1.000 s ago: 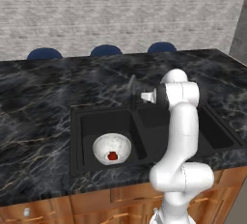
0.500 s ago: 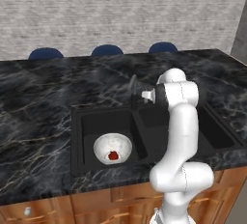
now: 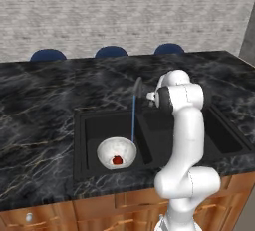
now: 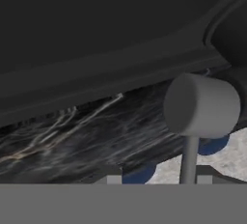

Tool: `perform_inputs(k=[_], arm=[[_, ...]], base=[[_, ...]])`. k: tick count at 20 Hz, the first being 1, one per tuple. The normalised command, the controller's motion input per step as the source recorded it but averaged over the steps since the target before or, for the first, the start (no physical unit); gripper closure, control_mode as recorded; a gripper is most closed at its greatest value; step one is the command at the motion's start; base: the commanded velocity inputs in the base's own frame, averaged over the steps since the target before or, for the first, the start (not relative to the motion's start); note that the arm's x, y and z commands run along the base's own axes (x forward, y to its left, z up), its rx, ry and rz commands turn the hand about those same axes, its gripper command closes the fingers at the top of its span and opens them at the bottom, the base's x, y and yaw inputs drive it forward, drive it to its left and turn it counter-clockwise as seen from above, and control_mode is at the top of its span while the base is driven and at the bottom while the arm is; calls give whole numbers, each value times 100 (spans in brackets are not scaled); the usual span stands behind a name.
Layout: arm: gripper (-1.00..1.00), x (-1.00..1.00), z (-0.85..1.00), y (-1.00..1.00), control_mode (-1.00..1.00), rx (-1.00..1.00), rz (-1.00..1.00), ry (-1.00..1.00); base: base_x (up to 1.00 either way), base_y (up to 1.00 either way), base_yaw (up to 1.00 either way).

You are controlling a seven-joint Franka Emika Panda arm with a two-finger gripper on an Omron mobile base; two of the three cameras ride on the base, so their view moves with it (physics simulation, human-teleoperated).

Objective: Pick the bell pepper from the cabinet and place it in the bowl. Then pick the bowl and place it in the sink. Then turn on the sink facuet.

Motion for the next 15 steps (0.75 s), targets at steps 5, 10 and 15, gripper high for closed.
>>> perform_inputs(k=[5,10,15], arm=[[100,-47,-48,-100,-100,0,-14,12],[100,-50,-40,-99,-100,0,-13,9],[100,-37,-17,-73,-100,0,-11,3]], base=[[0,0,0],[0,0,0],[0,0,0]])
